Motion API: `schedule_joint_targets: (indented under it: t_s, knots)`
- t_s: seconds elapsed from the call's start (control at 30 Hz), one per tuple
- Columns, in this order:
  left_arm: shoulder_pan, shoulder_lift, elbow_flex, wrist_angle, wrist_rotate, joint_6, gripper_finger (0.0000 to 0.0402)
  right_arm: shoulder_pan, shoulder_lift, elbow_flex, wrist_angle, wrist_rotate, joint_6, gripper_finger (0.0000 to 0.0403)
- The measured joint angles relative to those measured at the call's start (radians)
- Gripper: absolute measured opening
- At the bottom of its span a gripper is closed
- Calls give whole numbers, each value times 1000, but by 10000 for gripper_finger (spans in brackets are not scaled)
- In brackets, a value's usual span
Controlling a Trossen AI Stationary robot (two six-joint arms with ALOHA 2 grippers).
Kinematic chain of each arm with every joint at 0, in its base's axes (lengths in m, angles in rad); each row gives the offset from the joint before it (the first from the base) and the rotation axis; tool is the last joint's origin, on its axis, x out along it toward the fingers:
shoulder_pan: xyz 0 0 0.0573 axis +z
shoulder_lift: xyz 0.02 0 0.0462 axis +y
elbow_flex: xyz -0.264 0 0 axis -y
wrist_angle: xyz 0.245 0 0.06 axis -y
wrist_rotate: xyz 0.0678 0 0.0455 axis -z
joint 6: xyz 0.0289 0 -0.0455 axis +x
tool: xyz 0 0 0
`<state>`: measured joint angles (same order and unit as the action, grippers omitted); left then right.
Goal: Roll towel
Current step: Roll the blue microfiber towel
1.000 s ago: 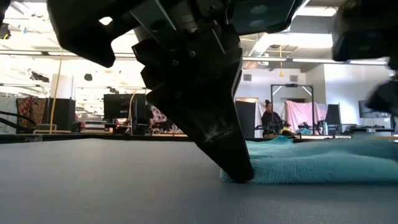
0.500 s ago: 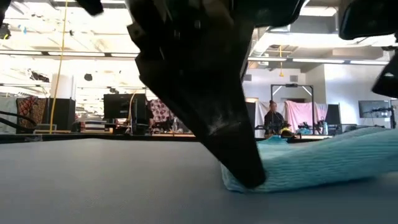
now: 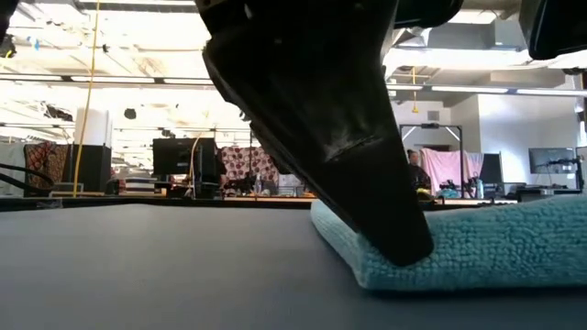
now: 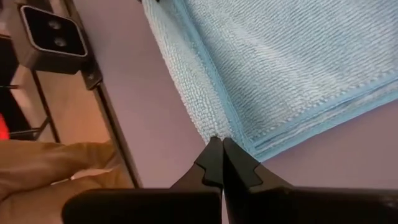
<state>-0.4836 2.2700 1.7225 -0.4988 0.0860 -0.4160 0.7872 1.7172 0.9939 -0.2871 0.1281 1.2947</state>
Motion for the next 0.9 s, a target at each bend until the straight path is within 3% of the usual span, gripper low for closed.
schedule_joint_targets:
  t_s: [0.2, 0.63, 0.9]
  knots:
    - [24, 0, 0, 20, 98, -49, 0, -4, 2, 0, 0, -53, 56, 19]
    - [20, -1, -5, 68, 137, -192, 0, -12, 2, 0, -1, -80, 115, 30]
    - [20, -1, -10, 31, 16, -370, 0, -25, 3, 0, -43, -74, 107, 31]
